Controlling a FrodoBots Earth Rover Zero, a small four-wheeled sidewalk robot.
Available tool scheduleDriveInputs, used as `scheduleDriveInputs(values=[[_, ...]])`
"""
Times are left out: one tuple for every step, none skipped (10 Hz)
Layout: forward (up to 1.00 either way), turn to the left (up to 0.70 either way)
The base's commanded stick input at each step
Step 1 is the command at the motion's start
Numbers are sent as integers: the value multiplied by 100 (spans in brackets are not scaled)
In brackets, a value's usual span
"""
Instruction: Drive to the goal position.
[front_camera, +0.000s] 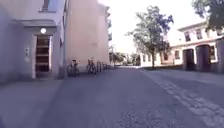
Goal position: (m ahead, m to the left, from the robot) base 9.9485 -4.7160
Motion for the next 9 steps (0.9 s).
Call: scheduleDriveInputs(values=[[70, -8], [70, -11], [70, -13], [70, -14], [70, -14], [70, -13], [70, -9], [70, -4], [70, 0]])
